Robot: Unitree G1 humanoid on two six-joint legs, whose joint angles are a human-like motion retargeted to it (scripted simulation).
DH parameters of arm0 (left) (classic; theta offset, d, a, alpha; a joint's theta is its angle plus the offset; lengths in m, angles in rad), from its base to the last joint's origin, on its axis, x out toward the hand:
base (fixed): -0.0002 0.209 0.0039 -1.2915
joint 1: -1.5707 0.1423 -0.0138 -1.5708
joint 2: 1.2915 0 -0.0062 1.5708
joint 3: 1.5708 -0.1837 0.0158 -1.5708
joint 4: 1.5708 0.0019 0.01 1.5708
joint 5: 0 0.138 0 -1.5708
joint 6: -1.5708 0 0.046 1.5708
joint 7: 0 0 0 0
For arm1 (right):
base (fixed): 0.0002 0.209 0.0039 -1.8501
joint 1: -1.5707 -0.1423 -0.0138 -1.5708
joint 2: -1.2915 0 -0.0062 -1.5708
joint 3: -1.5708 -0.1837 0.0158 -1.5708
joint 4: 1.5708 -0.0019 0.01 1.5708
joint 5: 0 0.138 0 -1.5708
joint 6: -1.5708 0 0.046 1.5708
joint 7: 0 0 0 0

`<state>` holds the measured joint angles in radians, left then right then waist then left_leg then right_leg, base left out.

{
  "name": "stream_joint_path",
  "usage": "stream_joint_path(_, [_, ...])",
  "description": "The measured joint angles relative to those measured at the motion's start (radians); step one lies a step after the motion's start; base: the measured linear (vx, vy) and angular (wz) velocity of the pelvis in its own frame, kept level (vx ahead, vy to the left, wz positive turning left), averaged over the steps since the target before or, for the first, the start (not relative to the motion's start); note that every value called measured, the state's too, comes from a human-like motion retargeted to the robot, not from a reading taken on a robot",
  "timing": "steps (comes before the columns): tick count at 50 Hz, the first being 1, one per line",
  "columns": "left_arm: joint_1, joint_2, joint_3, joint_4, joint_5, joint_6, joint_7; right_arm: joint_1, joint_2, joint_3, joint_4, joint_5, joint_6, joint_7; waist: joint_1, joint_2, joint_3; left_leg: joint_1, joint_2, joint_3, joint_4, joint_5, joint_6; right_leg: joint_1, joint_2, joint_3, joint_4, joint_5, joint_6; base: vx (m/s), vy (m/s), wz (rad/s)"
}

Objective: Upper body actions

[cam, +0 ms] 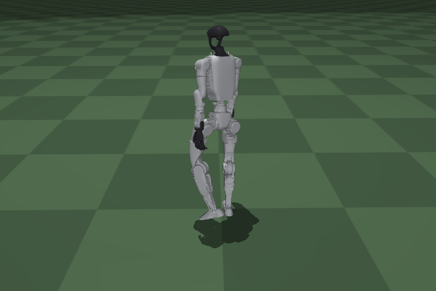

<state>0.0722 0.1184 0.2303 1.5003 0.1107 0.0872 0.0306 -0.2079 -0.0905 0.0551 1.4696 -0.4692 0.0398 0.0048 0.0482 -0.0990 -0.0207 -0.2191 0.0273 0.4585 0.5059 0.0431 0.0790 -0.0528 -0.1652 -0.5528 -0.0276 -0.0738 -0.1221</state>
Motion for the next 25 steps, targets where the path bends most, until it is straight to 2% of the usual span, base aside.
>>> stream_joint_path(5, [-0.009, 0.004, -0.021, -0.001, 0.0, -0.003, 0.003, 0.008, -0.003, 0.007, 0.028, -0.004, -0.002, -0.012, 0.069, 0.024, 0.063, -0.014, -0.079, -0.304, -0.325, -0.019, -0.038, 0.031, 0.058, 0.131, 0.019, 0.02, 0.003, 0.24, 0.04, -1.86])
stream_joint_path(7, [-0.011, 0.005, -0.022, -0.007, 0.0, -0.003, 0.0, 0.011, -0.007, 0.008, 0.066, -0.002, 0.005, -0.02, 0.081, 0.028, 0.091, 0.02, -0.081, -0.351, -0.418, 0.035, -0.065, 0.056, 0.071, 0.186, 0.034, 0.024, 0.005, 0.31, 0.09, -1.58])
stream_joint_path(8, [-0.012, 0.003, -0.022, -0.011, 0.0, -0.004, -0.002, 0.01, -0.013, 0.005, 0.089, -0.004, 0.012, -0.025, 0.082, 0.028, 0.102, 0.039, -0.085, -0.362, -0.447, 0.091, -0.059, 0.065, 0.073, 0.211, 0.045, 0.024, 0.007, 0.3, 0.16, -1.09])
stream_joint_path(10, [-0.004, -0.003, -0.028, -0.017, 0.001, -0.007, -0.011, 0.024, -0.026, -0.009, 0.13, -0.017, 0.029, -0.039, 0.034, 0.032, 0.093, 0.089, -0.061, -0.281, -0.441, 0.043, -0.063, 0.072, 0.065, 0.211, 0.07, 0.017, 0.018, 0.33, 0.23, -0.39])
stream_joint_path(12, [-0.001, -0.008, -0.028, -0.013, 0.006, -0.004, -0.029, 0.049, -0.032, -0.026, 0.16, -0.03, 0.051, -0.071, -0.005, 0.045, 0.068, 0.118, -0.029, -0.104, -0.441, 0.016, -0.037, 0.065, 0.073, 0.23, 0.096, 0.006, 0.022, 0.36, 0.23, -0.45])
stream_joint_path(16, [-0.005, 0.003, -0.029, -0.023, 0.038, -0.004, -0.034, 0.097, -0.041, -0.059, 0.216, 0.039, 0.051, -0.132, -0.023, 0.048, 0.052, 0.145, -0.073, -0.204, -0.447, -0.028, -0.014, 0.057, 0.081, 0.312, 0.127, 0.008, 0.025, 0.29, 0.21, -1.12])
stream_joint_path(19, [-0.011, 0.03, -0.051, -0.036, 0.078, -0.006, -0.022, 0.15, -0.047, -0.11, 0.23, 0.099, 0.067, -0.114, -0.023, 0.044, 0.039, 0.203, -0.088, -0.126, -0.481, -0.054, 0.002, 0.059, 0.078, 0.353, 0.132, 0.02, 0.039, 0.28, 0.18, -0.73])
stream_joint_path(22, [-0.023, 0.054, -0.067, -0.013, 0.089, 0.0, -0.002, 0.208, -0.038, -0.158, 0.23, 0.137, 0.087, -0.102, -0.016, 0.041, -0.002, 0.203, -0.112, -0.152, -0.484, -0.084, 0.018, 0.04, 0.082, 0.39, 0.138, 0.026, 0.044, 0.26, 0.13, -0.67])
stream_joint_path(25, [-0.045, 0.068, -0.059, 0.016, 0.067, 0.012, -0.003, 0.235, -0.027, -0.169, 0.23, 0.164, 0.085, -0.105, -0.034, 0.047, -0.004, 0.21, -0.115, -0.144, -0.477, -0.106, 0.023, 0.038, 0.085, 0.411, 0.142, 0.034, 0.051, 0.11, 0.07, -0.42])
